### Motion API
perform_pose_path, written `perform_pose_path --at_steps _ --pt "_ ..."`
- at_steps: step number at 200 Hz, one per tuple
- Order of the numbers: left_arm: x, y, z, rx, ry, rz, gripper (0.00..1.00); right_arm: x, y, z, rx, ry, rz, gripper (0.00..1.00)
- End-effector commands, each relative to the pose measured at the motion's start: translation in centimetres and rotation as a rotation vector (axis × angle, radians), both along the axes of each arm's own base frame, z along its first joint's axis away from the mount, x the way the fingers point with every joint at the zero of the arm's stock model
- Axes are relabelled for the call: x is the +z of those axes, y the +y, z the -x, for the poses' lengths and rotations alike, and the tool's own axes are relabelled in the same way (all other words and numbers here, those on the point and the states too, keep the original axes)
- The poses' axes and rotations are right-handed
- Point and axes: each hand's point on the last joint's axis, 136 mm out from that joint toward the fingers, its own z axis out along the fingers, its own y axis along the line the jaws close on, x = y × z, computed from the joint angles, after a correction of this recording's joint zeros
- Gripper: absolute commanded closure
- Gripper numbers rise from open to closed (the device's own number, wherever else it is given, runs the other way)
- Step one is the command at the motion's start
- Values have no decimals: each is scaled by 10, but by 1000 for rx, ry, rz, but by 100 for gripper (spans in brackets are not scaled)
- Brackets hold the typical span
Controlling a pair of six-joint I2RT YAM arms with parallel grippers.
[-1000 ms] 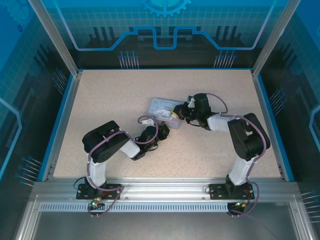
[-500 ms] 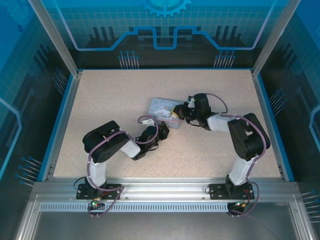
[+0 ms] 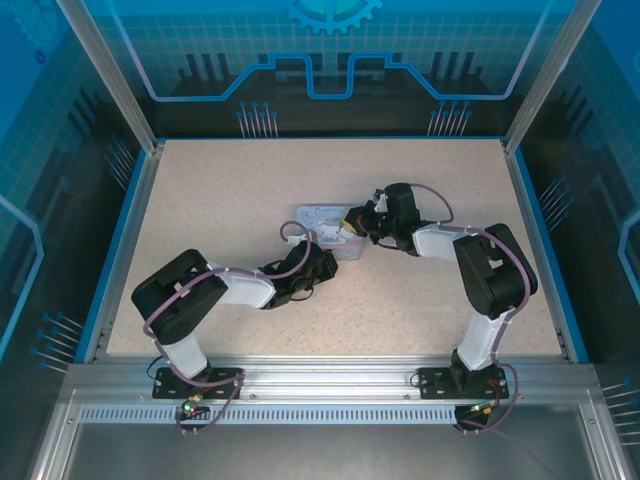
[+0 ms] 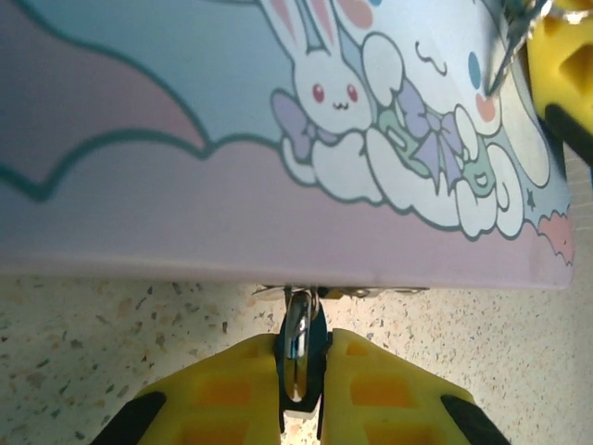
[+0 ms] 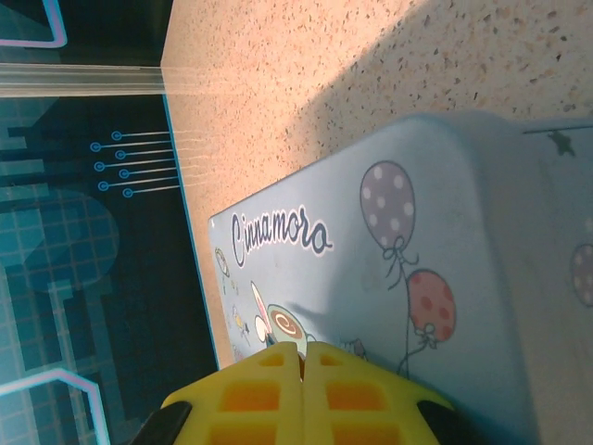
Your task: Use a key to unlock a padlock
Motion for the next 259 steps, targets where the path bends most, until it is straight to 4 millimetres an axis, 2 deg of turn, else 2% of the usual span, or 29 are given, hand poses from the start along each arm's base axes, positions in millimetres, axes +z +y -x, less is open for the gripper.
perform_pose_path --at_steps 1,15,29,46,67,91,137,160,178,206,212,259 --pt "-7 -2 12 -64 67 -51 100 -14 4 3 -27 71 32 100" --pt "-6 -5 13 -76 80 -53 100 -15 13 7 -13 75 50 100" --pt "-3 -8 13 -87 84 -55 100 -26 21 22 21 117 120 100" --pt "-2 -9 13 -90 92 -59 100 -33 32 31 50 145 179 100" --pt "-3 -10 14 -96 105 -64 100 -27 42 31 78 158 179 100" --pt "-1 -10 17 -97 110 -54 100 -2 48 26 142 108 174 100" --pt "0 -9 28 -118 122 -12 100 47 38 16 159 -30 111 100" --pt "7 -10 30 -141 138 37 100 75 29 23 169 -109 85 100" --pt "9 -12 31 -148 173 104 100 88 17 33 155 -150 65 100" --pt "10 -12 27 -127 211 192 100 93 -4 58 110 -185 28 100" --pt "11 -13 26 -124 208 215 100 84 -9 68 99 -170 24 100" --pt "26 -12 16 -93 225 431 100 69 -25 122 59 -212 -15 100"
